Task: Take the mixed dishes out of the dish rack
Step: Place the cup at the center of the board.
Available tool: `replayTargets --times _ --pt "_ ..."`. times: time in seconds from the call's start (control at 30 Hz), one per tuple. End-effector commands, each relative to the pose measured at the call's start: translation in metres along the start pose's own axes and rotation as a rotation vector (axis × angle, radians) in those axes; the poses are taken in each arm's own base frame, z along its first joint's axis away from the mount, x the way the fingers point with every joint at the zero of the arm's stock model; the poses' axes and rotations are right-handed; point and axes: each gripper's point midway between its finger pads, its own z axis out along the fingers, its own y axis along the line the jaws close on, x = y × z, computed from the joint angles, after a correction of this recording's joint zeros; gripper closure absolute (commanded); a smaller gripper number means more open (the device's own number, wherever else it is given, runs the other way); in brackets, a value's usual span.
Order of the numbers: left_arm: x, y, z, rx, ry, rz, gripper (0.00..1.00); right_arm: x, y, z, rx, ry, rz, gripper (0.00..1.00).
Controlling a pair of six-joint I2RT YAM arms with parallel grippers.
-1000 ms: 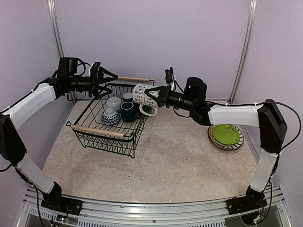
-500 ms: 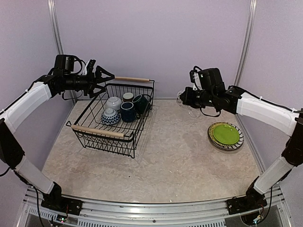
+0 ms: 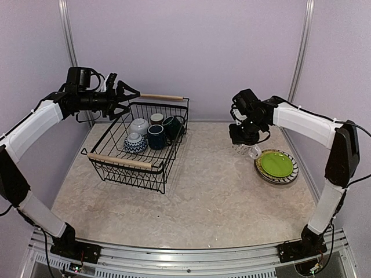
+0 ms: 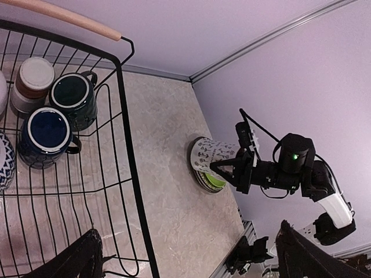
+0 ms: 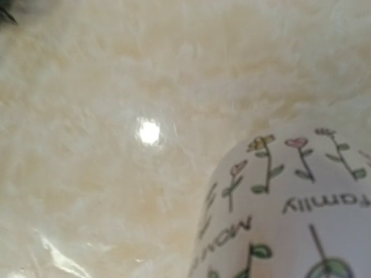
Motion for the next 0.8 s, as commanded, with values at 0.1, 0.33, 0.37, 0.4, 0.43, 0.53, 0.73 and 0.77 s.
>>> replayTargets --times 0.1,0.33,0.37,0.4,0.43,0.53,0.73,0.77 --pt "-0.004 -0.001 0.0 0.007 0.004 0.005 0.01 -0.005 0.003 0.042 -0.074 0.101 -0.068 1.0" --pt "-0.002 0.003 0.003 0.002 0.014 -0.001 0.01 0.002 -0.006 0.077 -0.048 0.194 -0.099 1.0" --pt "-0.002 0.004 0.004 0.001 0.016 -0.003 0.01 0.004 -0.007 0.081 -0.046 0.203 -0.101 1.0" --pt "-0.002 0.004 0.005 0.002 0.02 -0.005 0.01 0.004 -0.01 0.084 -0.043 0.208 -0.103 1.0" --pt "-0.001 0.005 0.006 0.002 0.022 -0.007 0.01 0.007 -0.01 0.087 -0.057 0.219 -0.099 1.0" --pt "0.0 0.008 0.008 -0.002 0.028 -0.011 0.01 0.009 -0.016 0.093 -0.043 0.227 -0.091 0.8" --pt "-0.001 0.02 0.013 -0.032 0.044 -0.016 0.01 -0.002 -0.014 0.083 -0.051 0.182 -0.088 0.41" --pt "-0.001 0.025 0.013 -0.047 0.05 -0.017 0.01 -0.006 -0.016 0.08 -0.032 0.169 -0.09 0.38"
